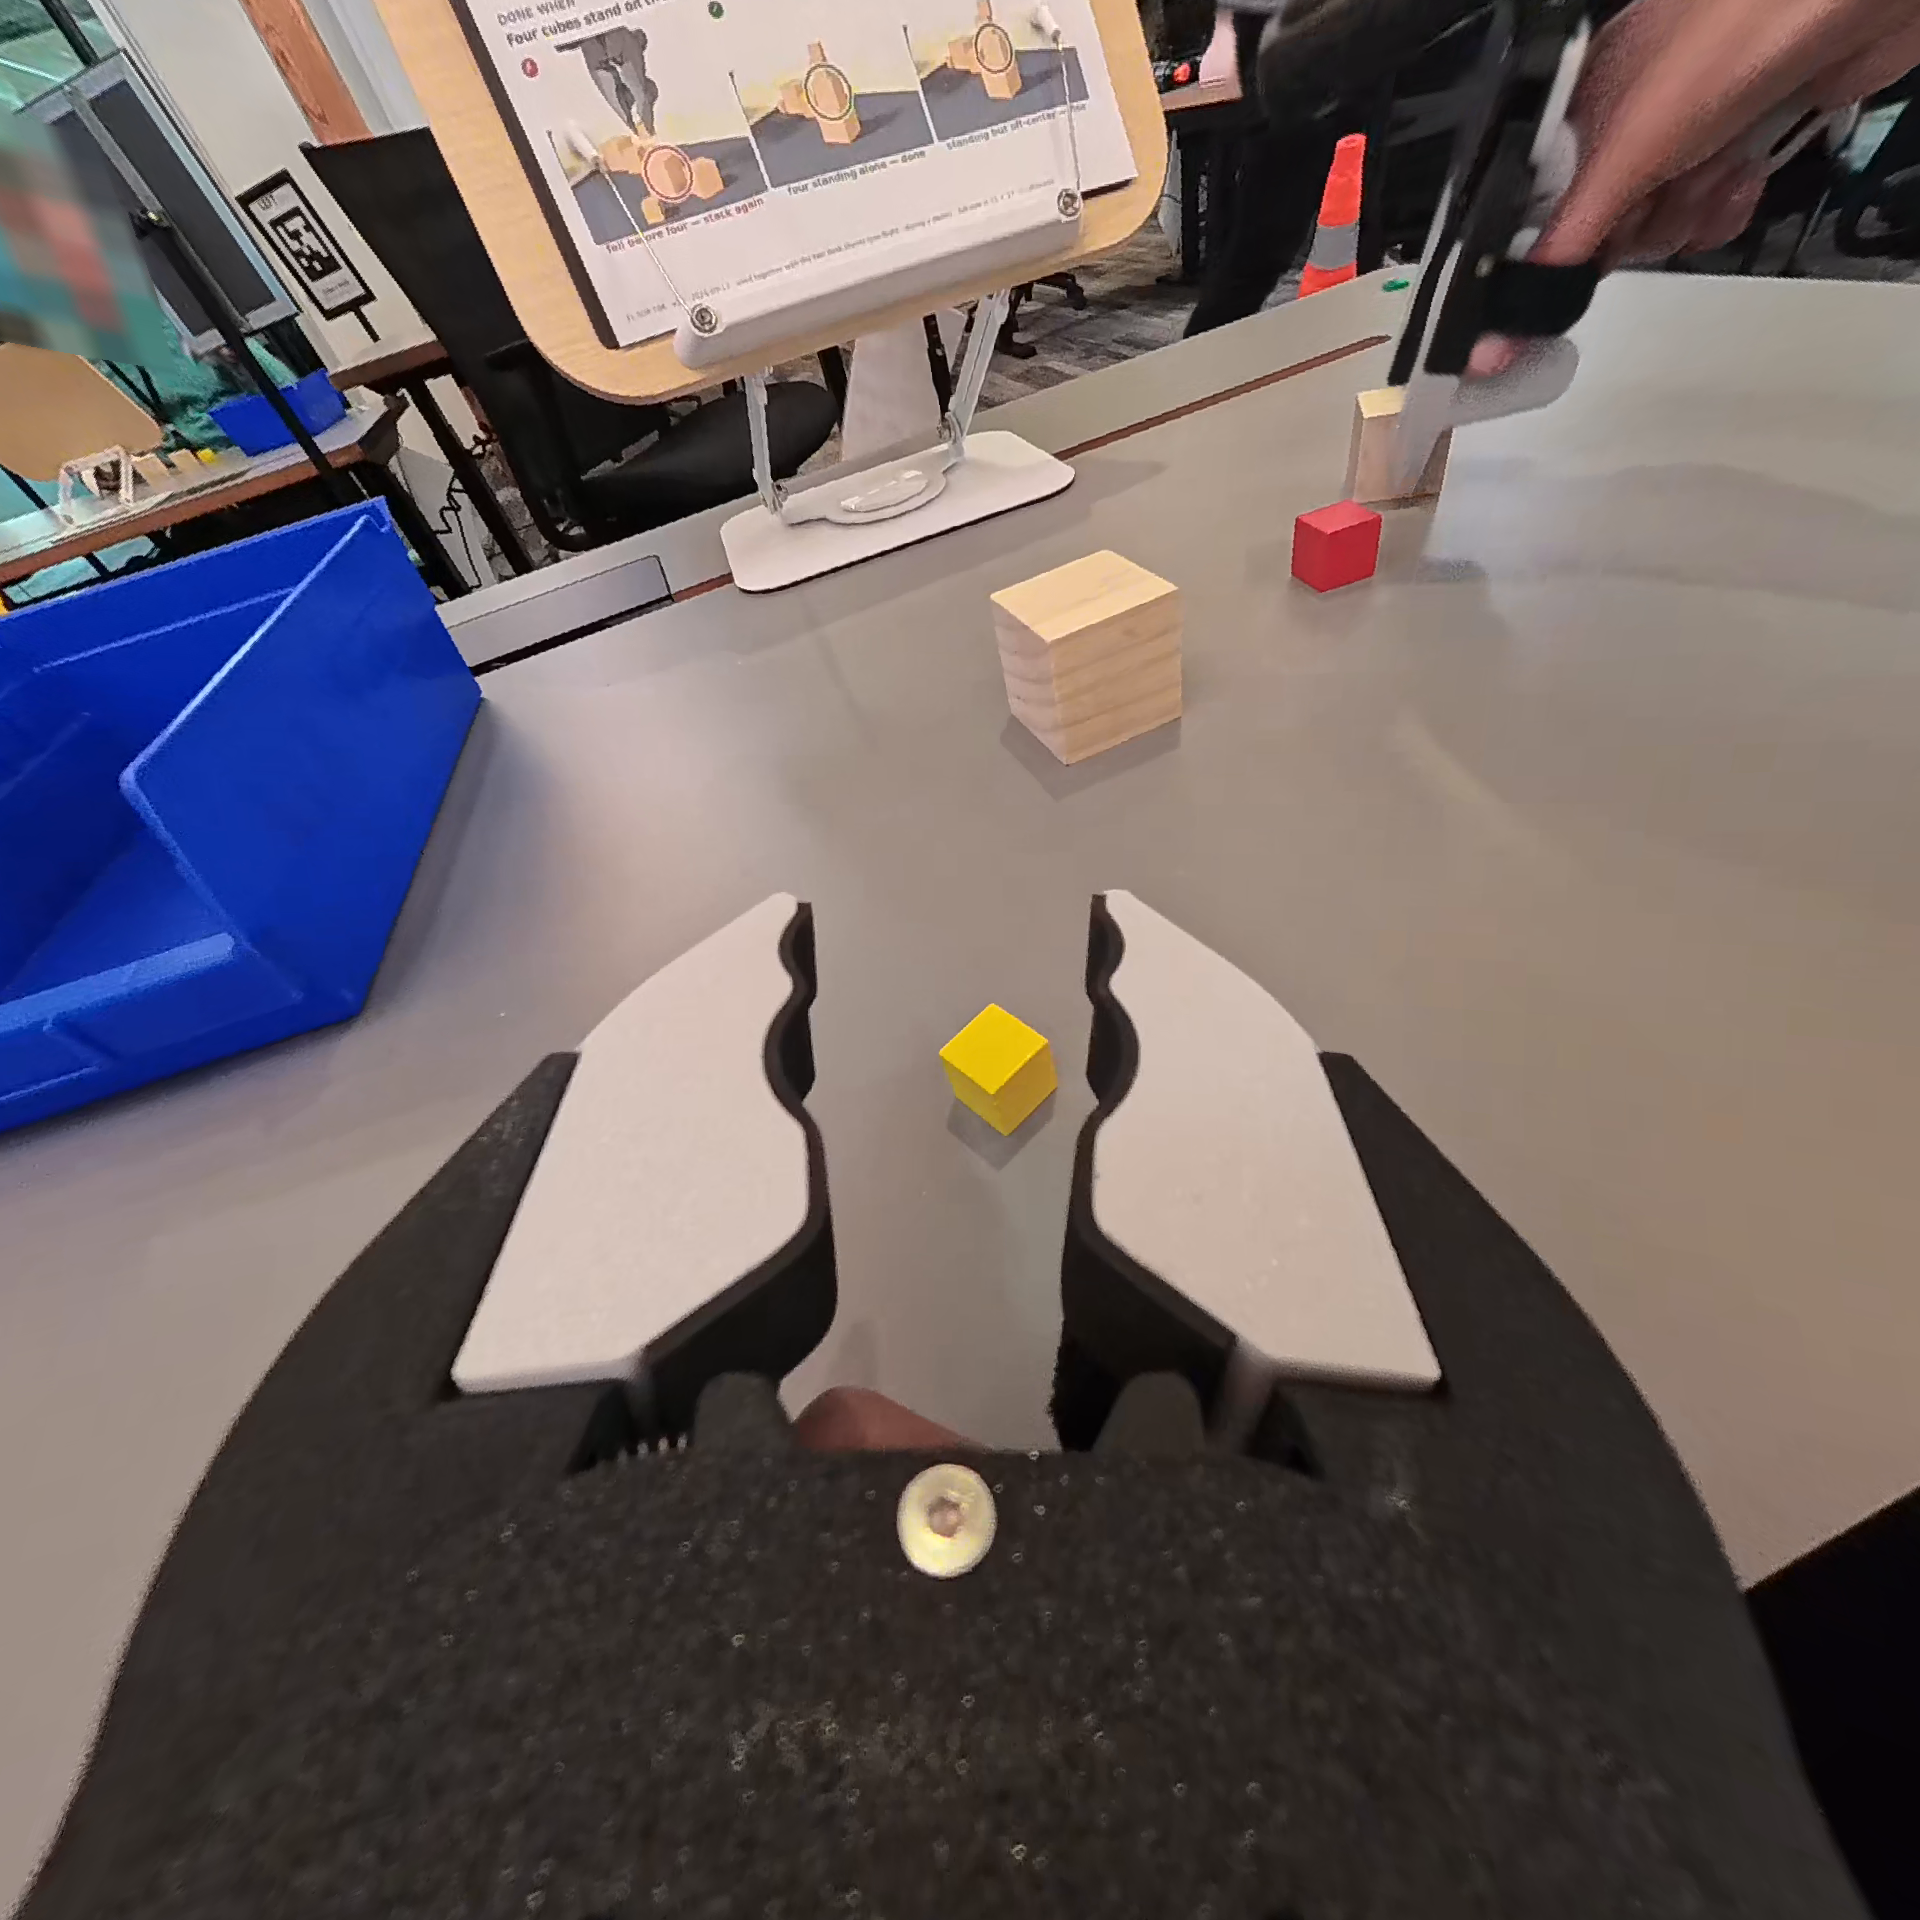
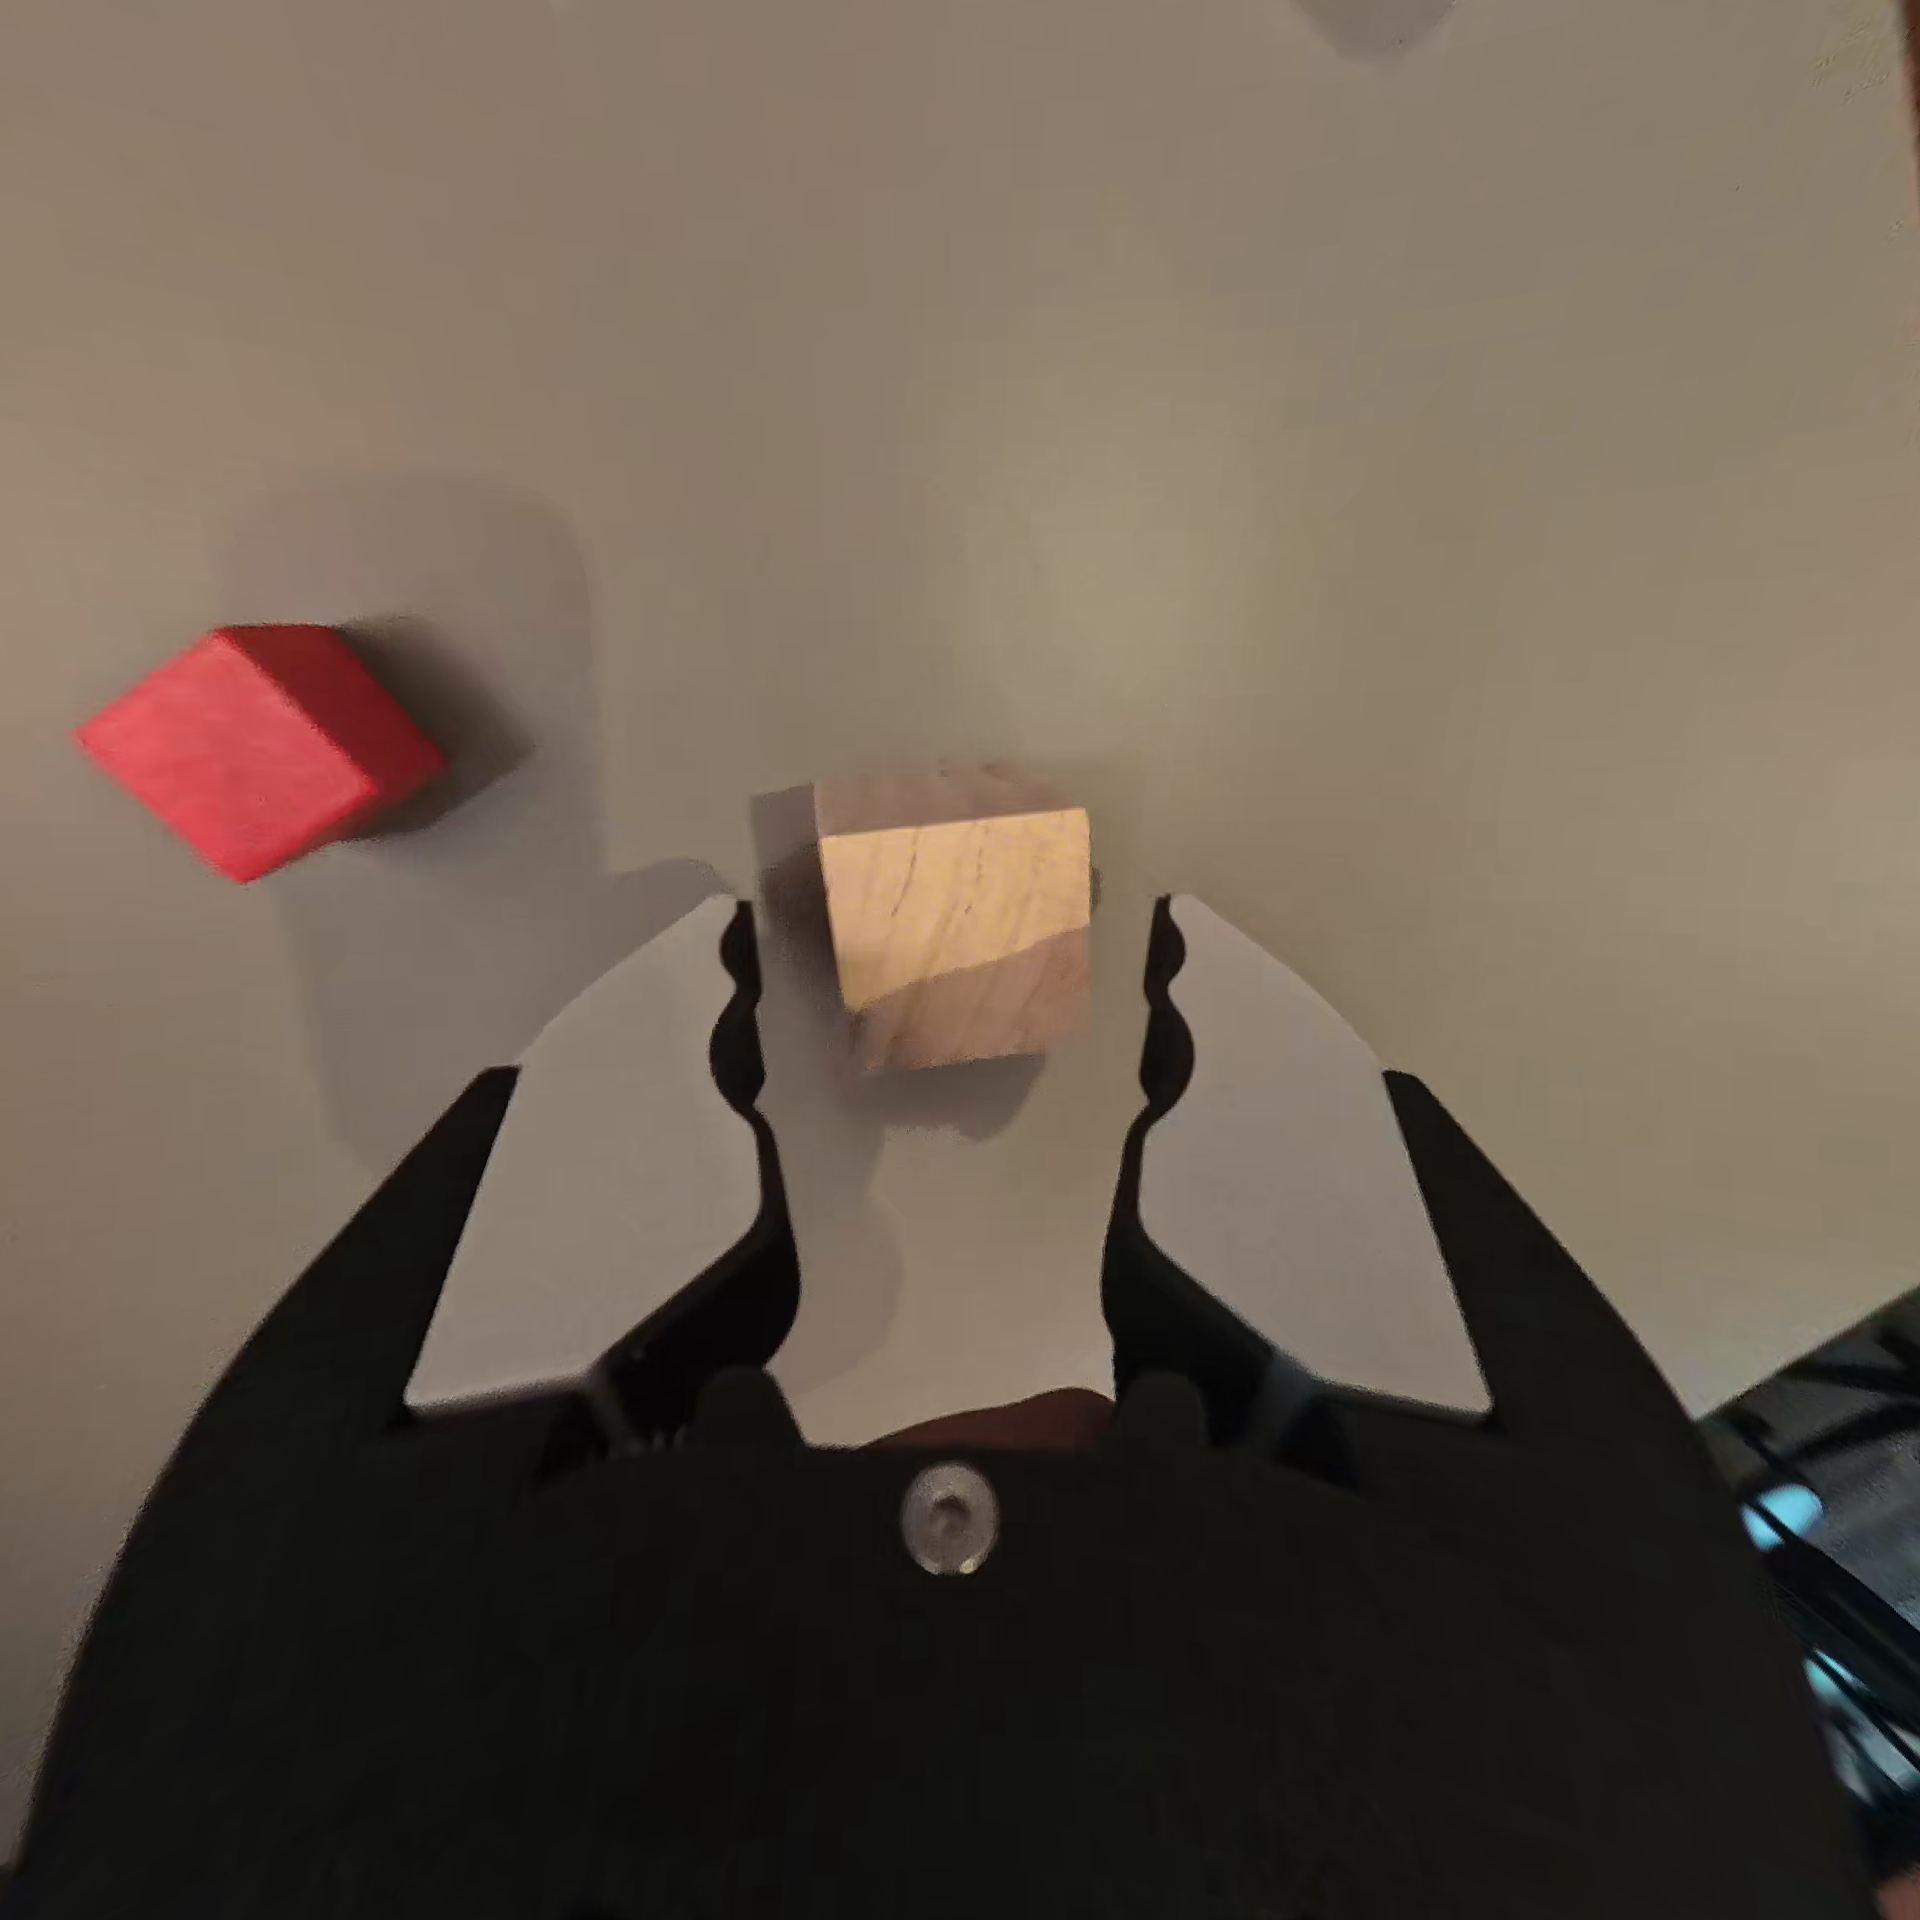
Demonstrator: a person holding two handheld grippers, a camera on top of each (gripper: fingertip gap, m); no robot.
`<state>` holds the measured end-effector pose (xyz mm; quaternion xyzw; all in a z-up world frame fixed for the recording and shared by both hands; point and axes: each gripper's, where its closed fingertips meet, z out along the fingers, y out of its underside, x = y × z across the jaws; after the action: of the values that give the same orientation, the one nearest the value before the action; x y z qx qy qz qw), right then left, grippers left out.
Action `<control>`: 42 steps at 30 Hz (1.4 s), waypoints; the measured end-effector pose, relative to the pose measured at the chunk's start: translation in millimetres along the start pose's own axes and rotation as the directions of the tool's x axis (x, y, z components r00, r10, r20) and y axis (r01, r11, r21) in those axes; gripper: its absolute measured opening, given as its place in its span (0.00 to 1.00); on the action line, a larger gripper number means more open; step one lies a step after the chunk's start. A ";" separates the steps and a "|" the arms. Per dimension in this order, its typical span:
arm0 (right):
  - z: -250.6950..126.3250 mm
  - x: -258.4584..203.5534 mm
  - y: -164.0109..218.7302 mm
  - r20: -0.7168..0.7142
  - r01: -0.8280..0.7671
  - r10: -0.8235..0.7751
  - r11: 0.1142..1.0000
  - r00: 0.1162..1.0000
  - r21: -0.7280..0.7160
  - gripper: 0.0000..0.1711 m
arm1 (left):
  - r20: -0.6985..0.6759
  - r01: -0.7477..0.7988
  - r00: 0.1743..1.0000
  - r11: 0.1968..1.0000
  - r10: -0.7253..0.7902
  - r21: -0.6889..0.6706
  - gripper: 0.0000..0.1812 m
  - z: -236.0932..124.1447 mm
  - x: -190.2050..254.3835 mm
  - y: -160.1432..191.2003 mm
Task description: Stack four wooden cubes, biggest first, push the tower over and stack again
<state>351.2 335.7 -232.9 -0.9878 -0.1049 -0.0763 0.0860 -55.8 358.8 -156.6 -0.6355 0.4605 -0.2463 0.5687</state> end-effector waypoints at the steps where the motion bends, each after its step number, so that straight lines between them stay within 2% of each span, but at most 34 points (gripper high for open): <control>1: 4.6 -0.5 -0.5 0.004 0.011 -0.010 1.000 1.000 -0.016 0.40 | -0.003 0.000 1.000 1.000 0.000 -0.003 0.27 0.3 0.2 0.4; 2: 6.4 -2.6 -4.5 0.021 0.010 -0.010 1.000 1.000 -0.007 0.30 | -0.004 0.000 1.000 1.000 0.000 -0.004 0.27 0.5 0.4 0.5; 3: 6.6 -2.1 -8.0 0.018 -0.001 0.001 1.000 1.000 0.001 0.27 | -0.003 0.000 1.000 1.000 0.000 -0.004 0.27 0.5 0.3 0.5; 6: 2.1 -1.5 -12.5 -0.022 0.001 -0.001 1.000 1.000 0.001 0.27 | 0.000 0.003 1.000 1.000 -0.003 -0.001 0.27 0.1 -0.3 0.1; 10: -29.6 -19.3 -35.2 -0.050 0.025 -0.020 0.994 0.999 0.103 0.27 | 0.001 0.007 1.000 1.000 -0.007 0.000 0.27 -0.2 -0.9 -0.1; 15: -89.3 -59.6 -75.5 -0.177 0.196 -0.160 0.957 0.971 0.213 0.27 | 0.004 -0.007 1.000 1.000 0.007 -0.001 0.27 -0.2 0.4 0.1; 20: -121.6 -124.5 -114.6 -0.181 0.404 -0.365 0.869 0.913 0.287 0.27 | 0.011 -0.022 1.000 1.000 0.022 0.000 0.27 -0.8 1.6 0.1; 23: -119.4 -162.8 -129.4 -0.141 0.530 -0.512 0.793 0.847 0.301 0.27 | 0.012 -0.026 1.000 1.000 0.026 -0.002 0.27 -0.9 1.8 0.4; 27: -95.1 -186.0 -136.1 -0.071 0.575 -0.577 0.781 0.814 0.244 0.27 | 0.012 -0.027 1.000 1.000 0.027 0.000 0.27 -1.1 1.9 0.1; 34: -69.5 -192.7 -137.4 0.006 0.570 -0.582 0.799 0.813 0.192 0.27 | 0.006 -0.028 1.000 1.000 0.028 -0.001 0.27 -1.1 2.7 0.3; 42: -61.5 -193.7 -137.0 -0.004 0.591 -0.597 0.794 0.802 0.145 0.27 | 0.002 -0.030 1.000 1.000 0.030 -0.007 0.27 -0.4 3.1 1.1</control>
<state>125.6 418.6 -184.6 -0.8979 -0.4163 -0.0711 0.1240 -55.1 356.0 -158.3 -0.6307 0.4700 -0.2356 0.5708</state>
